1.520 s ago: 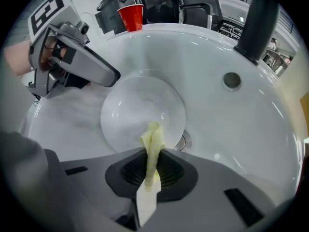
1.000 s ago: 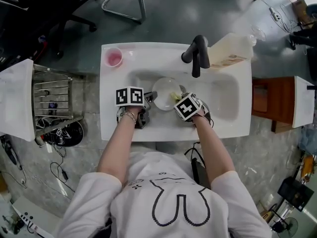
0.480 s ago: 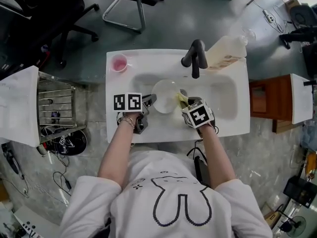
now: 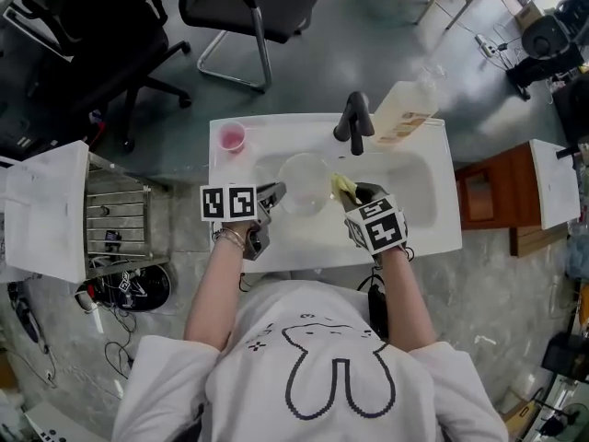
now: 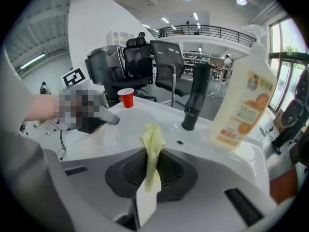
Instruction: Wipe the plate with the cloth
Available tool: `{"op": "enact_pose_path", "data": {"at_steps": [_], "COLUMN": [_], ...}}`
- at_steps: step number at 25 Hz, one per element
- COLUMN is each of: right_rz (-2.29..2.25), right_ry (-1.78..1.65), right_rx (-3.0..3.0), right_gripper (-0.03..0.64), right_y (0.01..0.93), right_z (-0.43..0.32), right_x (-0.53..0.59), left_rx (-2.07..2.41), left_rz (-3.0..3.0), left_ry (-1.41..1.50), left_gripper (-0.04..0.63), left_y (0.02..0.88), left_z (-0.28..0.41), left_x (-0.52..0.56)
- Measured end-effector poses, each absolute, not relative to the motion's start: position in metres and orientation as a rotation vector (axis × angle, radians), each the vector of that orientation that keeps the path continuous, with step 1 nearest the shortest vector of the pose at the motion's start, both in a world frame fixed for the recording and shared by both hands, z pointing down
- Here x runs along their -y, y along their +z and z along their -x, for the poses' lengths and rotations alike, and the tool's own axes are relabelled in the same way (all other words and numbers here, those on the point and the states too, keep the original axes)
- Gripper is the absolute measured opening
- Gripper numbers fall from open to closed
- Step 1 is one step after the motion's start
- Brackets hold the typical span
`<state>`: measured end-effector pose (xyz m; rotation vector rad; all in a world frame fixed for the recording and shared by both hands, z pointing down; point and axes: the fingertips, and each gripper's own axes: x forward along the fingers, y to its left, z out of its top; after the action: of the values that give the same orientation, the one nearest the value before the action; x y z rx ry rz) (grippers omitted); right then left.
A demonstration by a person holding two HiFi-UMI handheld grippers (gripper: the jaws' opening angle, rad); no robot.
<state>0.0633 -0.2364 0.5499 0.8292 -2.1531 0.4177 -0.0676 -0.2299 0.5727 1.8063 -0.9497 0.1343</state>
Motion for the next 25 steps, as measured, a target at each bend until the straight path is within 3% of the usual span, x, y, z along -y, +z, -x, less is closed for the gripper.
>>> {"op": "enact_pose_path", "data": {"at_steps": [18, 25], "right_rz": [-0.991, -0.881], "right_ry": [0.325, 0.313], "right_rx": [2.534, 2.759], "right_gripper": [0.049, 0.049], "right_y": [0.407, 0.357], "right_z": [-0.037, 0.013], "right_x": [0.245, 0.240], "left_rx": [1.068, 1.059], "left_rz": [-2.097, -2.143], "left_ry": [0.063, 0.083], "left_gripper": [0.018, 0.018], "left_y": [0.443, 0.426], "left_z": [0.075, 0.068], "left_x": [0.232, 0.230]}}
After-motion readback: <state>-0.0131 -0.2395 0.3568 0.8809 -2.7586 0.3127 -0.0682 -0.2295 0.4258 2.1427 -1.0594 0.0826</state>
